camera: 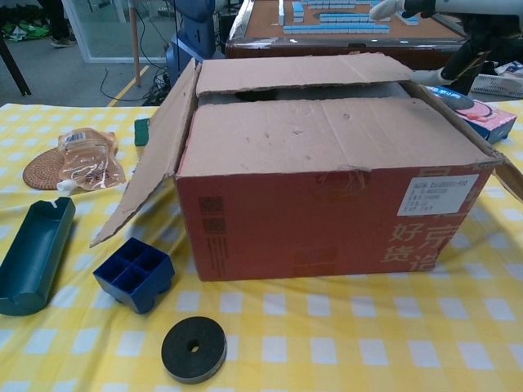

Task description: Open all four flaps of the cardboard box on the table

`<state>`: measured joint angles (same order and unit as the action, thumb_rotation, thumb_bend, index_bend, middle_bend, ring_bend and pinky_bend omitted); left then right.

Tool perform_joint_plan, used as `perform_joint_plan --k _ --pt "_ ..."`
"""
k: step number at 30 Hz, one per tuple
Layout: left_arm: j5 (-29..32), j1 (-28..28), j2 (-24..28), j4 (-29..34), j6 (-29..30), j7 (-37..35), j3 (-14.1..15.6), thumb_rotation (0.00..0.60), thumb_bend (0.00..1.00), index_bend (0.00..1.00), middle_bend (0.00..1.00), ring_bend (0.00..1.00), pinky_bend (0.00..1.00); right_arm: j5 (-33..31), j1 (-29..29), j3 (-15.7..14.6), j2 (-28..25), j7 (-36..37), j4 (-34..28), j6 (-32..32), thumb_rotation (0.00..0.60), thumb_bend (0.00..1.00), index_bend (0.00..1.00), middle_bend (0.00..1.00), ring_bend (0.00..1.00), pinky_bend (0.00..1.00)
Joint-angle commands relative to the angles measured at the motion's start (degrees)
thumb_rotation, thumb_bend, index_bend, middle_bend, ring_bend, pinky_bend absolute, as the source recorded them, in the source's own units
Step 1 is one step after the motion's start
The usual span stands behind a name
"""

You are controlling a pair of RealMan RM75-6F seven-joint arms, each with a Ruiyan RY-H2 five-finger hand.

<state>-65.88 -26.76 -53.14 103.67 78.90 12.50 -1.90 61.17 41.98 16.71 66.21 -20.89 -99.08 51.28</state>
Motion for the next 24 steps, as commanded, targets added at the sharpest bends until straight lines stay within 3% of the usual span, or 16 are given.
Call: perform_joint_plan --k 1,11,24 --pt "-1.87 1.42 0.29 -0.10 1.25 -0.74 0.17 0.224 0.56 0.44 0.41 0.18 0.00 -2.66 2.84 0.31 3.16 -2.00 3.15 -1.40 0.600 0.33 0.00 0.00 0.00 0.03" --pt "-5.19 4.81 0.47 -0.56 2.16 -2.42 -0.26 0.223 0.56 0.44 0.41 0.18 0.00 -7.66 7.26 -0.65 7.69 -4.23 8.80 -2.73 0.600 0.33 0.00 0.00 0.00 0.03" --pt "-7.72 7.21 0.02 -0.69 1.94 -2.67 -1.07 0.224 0.56 0.44 0.41 0.18 0.00 -9.50 11.02 -0.80 12.10 -4.26 16.45 -2.89 0.600 0.33 0.00 0.00 0.00 0.03"
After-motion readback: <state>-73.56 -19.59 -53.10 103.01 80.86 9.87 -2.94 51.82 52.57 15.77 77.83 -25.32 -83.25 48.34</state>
